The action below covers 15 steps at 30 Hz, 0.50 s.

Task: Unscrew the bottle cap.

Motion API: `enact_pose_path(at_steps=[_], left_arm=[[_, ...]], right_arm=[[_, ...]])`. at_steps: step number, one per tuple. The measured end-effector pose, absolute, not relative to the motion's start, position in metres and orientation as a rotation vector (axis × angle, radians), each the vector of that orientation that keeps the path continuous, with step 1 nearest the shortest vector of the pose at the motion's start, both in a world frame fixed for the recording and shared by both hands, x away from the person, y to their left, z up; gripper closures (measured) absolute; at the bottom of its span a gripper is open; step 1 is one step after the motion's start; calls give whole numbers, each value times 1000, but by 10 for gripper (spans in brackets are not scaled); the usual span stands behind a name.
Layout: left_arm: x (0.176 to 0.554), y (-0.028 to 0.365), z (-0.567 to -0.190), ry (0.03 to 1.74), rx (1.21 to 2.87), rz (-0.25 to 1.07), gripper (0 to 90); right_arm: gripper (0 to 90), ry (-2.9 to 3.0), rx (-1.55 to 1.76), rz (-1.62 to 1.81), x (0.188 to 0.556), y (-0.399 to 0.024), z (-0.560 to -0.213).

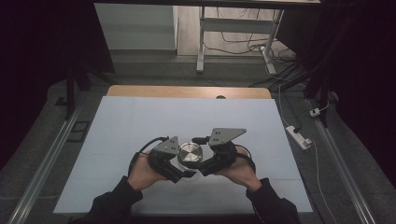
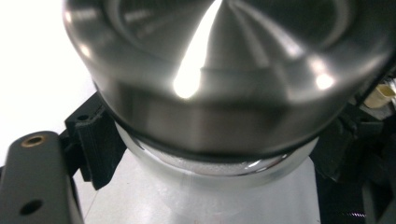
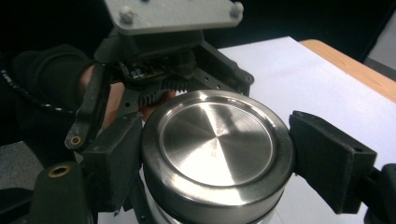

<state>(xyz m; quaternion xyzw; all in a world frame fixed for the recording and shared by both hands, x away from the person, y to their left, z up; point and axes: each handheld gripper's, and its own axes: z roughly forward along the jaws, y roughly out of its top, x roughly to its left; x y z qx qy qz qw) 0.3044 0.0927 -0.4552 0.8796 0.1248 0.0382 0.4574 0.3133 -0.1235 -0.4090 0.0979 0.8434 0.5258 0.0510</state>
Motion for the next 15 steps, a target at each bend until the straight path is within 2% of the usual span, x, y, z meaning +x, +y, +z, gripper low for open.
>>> enact_pose_path(at_steps=[5,15], left_arm=[[306,92,-457,299,2188,101,162],[314,101,-461,422,2177,157,162]], right_arm=[[196,2548,278,1625,314,-128,-405],[195,2516,320,1603,316,-135,-405]])
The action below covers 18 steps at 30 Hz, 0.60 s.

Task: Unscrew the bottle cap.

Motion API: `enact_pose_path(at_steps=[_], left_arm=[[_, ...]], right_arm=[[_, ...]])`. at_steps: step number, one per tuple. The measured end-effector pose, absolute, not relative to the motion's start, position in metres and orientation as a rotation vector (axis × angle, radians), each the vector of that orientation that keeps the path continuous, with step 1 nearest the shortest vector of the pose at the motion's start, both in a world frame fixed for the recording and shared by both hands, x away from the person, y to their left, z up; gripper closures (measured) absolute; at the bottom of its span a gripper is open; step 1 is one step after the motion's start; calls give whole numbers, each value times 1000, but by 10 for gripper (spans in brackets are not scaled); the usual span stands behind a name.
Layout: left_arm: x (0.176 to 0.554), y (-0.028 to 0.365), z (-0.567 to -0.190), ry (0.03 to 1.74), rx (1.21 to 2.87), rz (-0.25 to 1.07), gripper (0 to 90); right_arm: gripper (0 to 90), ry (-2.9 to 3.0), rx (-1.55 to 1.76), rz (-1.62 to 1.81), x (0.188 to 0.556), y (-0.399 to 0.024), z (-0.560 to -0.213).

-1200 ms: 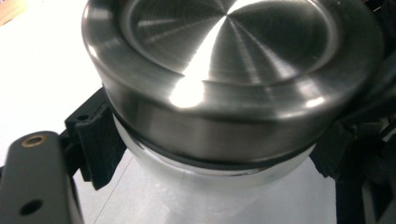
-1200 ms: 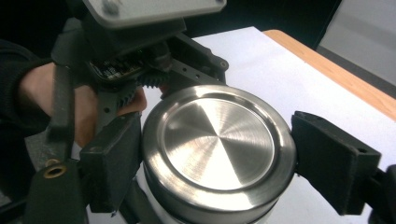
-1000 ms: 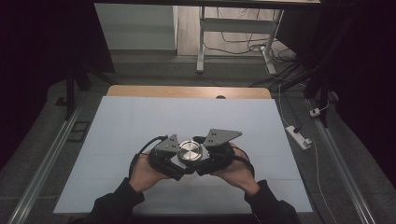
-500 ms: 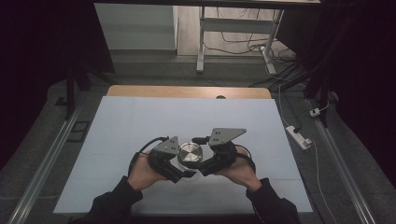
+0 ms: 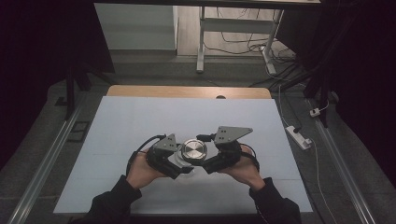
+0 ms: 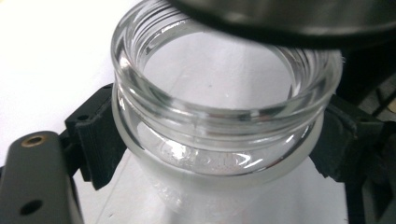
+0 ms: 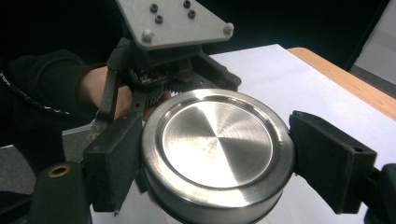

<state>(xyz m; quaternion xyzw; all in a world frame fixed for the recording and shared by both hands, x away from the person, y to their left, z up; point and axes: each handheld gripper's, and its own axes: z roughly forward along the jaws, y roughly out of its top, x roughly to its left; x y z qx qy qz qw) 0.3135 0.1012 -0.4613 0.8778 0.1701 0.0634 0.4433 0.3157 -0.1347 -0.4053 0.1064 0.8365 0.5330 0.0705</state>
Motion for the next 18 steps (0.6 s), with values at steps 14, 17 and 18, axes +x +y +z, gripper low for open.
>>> enact_pose_path(at_steps=[14,17,18], left_arm=[[322,113,-462,520,2163,222,162],[323,115,-462,534,2158,236,161],[324,117,-461,537,2159,238,161]], right_arm=[[195,2494,358,1594,310,-139,-402],[195,2491,368,1588,309,-140,-403],[195,2490,367,1591,309,-140,-403]])
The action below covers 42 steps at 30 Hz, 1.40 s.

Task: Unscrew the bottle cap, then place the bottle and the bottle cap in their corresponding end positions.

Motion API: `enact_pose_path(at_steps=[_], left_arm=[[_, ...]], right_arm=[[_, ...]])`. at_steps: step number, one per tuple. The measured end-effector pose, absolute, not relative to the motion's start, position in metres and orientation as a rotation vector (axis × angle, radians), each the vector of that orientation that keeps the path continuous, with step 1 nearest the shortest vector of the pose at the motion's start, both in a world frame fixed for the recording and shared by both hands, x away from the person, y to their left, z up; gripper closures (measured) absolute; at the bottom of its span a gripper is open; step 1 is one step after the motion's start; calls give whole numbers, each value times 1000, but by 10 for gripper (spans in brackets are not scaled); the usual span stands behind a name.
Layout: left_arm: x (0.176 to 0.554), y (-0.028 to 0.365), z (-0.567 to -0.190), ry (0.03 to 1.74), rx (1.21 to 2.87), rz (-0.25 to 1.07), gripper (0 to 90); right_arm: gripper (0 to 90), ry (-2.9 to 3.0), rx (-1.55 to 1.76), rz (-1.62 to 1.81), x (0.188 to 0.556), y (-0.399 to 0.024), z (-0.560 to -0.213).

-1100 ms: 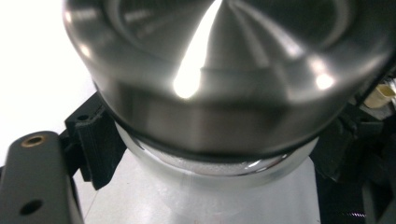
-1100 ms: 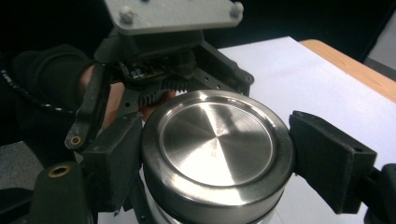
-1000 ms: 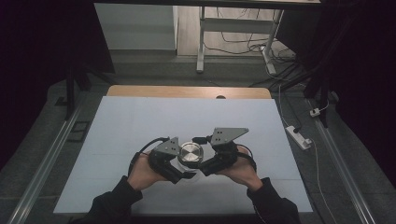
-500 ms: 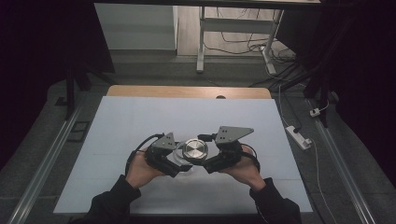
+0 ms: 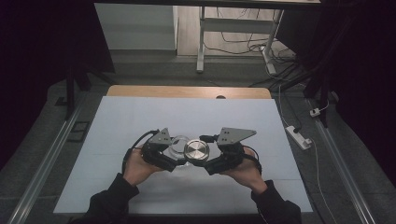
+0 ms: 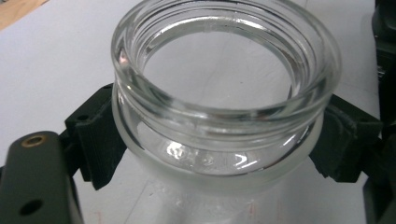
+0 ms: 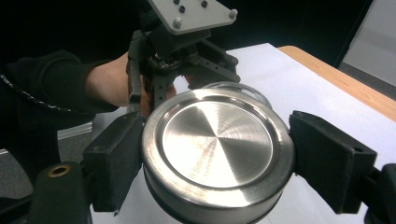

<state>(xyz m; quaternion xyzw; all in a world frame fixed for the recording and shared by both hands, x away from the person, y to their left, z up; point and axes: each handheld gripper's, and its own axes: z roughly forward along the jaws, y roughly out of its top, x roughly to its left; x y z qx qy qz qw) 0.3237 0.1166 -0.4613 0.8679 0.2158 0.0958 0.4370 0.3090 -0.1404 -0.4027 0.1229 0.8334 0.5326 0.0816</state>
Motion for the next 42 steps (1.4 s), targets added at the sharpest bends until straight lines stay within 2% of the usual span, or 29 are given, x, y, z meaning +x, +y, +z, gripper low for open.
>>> enact_pose_path(at_steps=[16,42], left_arm=[[336,130,-457,585,2119,279,161],[363,117,-449,587,2078,308,162]], right_arm=[[195,2488,362,1609,302,-139,-405],[195,2522,383,1584,288,-148,-442]])
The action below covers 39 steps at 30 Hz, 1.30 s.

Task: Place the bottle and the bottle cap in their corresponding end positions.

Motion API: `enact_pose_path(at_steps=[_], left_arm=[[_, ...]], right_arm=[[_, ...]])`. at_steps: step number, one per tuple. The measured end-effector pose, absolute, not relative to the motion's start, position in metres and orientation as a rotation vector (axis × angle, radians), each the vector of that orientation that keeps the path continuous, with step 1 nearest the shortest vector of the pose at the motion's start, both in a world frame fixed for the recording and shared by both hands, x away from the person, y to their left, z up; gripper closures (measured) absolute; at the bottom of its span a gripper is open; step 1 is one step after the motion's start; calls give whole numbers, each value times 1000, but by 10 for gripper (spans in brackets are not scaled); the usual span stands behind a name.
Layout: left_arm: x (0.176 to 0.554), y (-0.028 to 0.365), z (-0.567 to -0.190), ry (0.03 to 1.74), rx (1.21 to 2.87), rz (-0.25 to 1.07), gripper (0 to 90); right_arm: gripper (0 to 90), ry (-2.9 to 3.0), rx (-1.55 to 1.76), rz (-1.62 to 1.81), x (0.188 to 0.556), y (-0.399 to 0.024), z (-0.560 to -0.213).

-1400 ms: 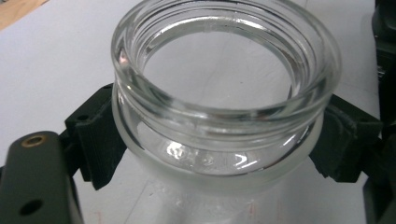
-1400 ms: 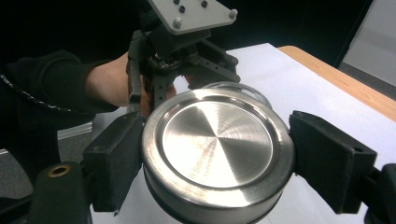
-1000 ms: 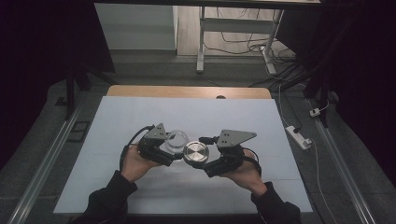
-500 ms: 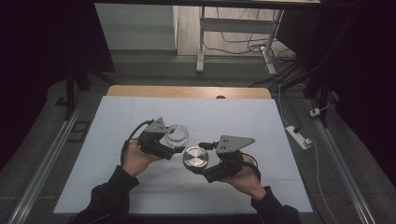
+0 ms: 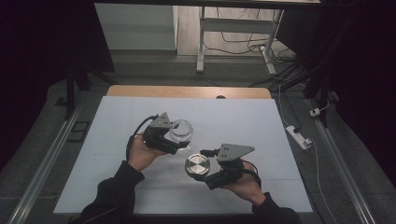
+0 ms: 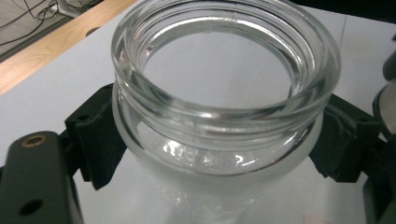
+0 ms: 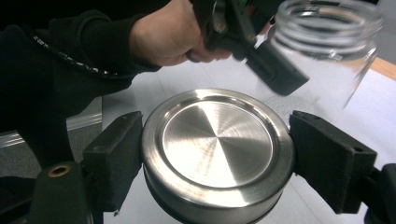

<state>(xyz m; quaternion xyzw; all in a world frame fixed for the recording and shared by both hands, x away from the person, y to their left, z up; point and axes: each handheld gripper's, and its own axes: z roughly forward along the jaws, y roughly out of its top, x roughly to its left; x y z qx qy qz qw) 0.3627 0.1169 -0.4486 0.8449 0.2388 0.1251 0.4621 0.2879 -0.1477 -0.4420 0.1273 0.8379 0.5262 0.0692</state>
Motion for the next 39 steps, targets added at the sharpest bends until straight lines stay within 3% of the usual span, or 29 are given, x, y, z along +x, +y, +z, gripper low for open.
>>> enact_pose_path(at_steps=[39], left_arm=[[404,98,-481,648,2039,350,162]], right_arm=[[195,2645,436,1406,301,-120,-519]])
